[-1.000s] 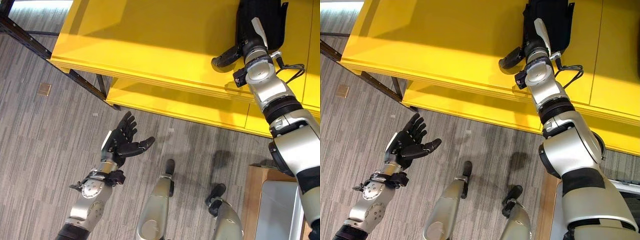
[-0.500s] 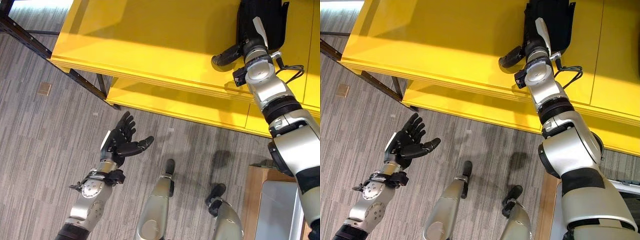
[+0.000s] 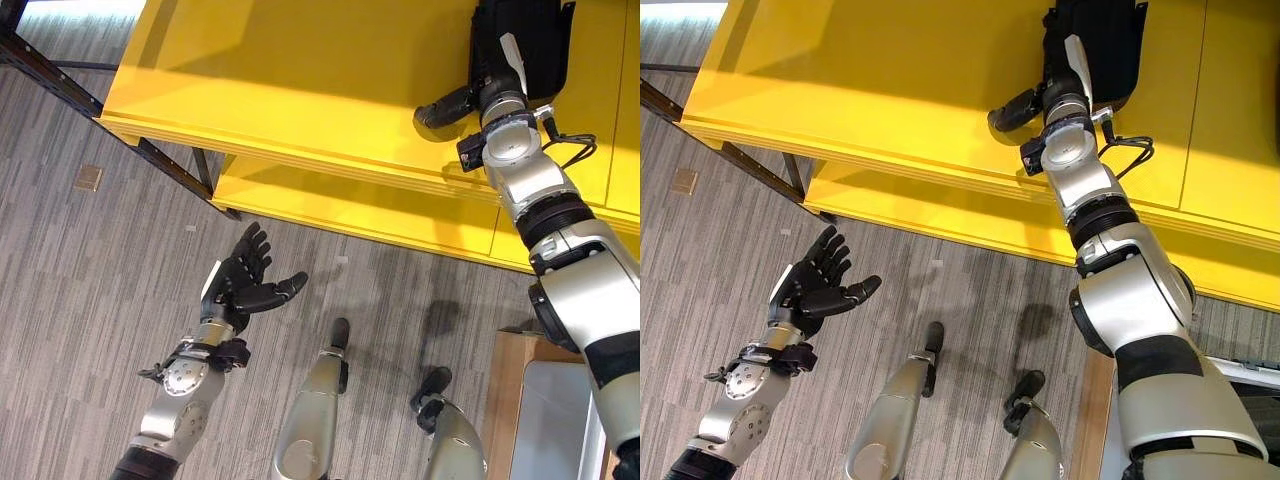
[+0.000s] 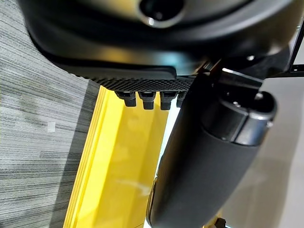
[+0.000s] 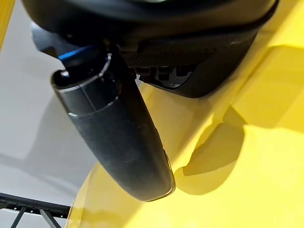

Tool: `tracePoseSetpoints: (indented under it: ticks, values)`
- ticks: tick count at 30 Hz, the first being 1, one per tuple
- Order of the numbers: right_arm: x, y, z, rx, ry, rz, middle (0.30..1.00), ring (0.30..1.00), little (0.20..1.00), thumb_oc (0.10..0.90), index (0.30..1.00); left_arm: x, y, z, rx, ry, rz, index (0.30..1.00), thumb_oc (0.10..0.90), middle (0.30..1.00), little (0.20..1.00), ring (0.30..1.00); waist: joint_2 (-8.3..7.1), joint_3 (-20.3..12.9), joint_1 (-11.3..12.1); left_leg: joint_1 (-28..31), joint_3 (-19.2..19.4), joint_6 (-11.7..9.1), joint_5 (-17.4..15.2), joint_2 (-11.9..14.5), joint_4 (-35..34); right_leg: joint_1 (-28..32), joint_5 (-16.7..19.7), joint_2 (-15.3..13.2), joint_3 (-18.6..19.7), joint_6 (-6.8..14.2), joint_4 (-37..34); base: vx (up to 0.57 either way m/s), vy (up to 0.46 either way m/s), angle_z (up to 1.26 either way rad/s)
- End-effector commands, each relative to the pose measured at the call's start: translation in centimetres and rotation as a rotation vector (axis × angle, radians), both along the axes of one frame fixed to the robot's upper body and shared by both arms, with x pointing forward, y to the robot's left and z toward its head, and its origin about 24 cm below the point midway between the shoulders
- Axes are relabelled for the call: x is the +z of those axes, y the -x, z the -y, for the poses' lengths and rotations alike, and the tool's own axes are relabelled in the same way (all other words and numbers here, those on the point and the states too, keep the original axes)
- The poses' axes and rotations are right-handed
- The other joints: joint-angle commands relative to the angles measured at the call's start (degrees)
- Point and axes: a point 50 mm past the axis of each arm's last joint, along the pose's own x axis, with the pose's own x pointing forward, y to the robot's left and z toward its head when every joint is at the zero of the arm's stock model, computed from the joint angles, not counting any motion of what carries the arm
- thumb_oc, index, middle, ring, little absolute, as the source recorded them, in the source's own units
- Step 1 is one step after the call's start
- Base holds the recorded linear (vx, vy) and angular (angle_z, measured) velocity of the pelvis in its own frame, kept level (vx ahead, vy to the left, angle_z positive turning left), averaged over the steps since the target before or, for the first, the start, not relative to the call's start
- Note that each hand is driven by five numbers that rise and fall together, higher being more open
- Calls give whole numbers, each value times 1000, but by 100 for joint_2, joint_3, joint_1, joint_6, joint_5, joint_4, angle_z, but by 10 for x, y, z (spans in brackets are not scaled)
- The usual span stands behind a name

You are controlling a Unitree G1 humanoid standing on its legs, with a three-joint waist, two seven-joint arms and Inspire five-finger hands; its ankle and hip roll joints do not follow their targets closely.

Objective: Move parts from the plastic box to the shelf.

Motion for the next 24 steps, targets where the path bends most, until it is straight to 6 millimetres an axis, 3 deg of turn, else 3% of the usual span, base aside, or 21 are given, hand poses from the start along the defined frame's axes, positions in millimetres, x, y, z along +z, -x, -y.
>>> tracePoseSetpoints:
  ticks: [1, 24]
  values:
    - [20, 4, -15, 84, -57, 104, 1000, 1000, 1000, 900, 1000, 36, 0, 8, -43, 8, 206, 1000, 900, 1000, 1000, 1000, -62, -227, 118, -229, -294, -181, -646, 2, 329, 492, -775, 200, 296, 59, 229, 0, 0, 0]
    - [5, 1, -24, 106, -109, 63, 1000, 1000, 1000, 900, 1000, 40, -1, 8, -32, 1, 223, 1000, 900, 1000, 1000, 1000, -62, -194, 140, -251, -281, -168, -663, -21, 328, 469, -738, 204, 317, 71, 213, 0, 0, 0]
